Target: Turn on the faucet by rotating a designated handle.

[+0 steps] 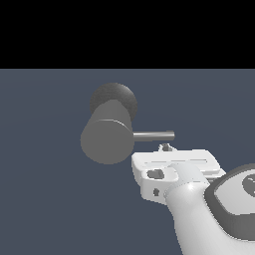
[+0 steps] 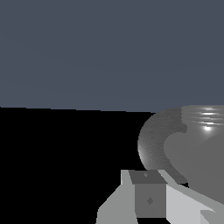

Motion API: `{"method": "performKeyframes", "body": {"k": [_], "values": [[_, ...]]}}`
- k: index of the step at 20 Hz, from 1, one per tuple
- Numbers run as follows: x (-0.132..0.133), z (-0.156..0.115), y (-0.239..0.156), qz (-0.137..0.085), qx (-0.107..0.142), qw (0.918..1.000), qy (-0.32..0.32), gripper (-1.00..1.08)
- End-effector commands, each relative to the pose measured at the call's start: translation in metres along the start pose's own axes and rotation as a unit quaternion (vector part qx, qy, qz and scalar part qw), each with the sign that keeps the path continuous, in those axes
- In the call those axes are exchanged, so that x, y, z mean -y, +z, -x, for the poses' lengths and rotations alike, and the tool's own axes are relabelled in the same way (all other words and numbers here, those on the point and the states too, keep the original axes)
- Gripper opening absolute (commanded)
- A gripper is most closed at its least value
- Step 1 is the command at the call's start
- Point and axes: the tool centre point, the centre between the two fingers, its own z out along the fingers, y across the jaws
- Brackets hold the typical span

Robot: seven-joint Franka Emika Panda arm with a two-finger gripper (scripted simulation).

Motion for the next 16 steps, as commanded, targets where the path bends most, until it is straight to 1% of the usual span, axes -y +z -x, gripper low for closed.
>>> {"method": "performKeyframes", "body": {"k": [1, 7, 8, 16], "values": [[-0.002, -0.001, 0.0, 0.002, -0.002, 1.0, 0.008, -1.0], [-0.002, -0.002, -0.001, 0.003, -0.002, 0.9999, 0.011, -1.0], [0.013, 0.008, 0.001, -0.006, 0.005, 1.0, -0.006, -1.0], [0.01, 0.031, 0.001, -0.002, 0.002, 1.0, 0.002, -1.0]]}}
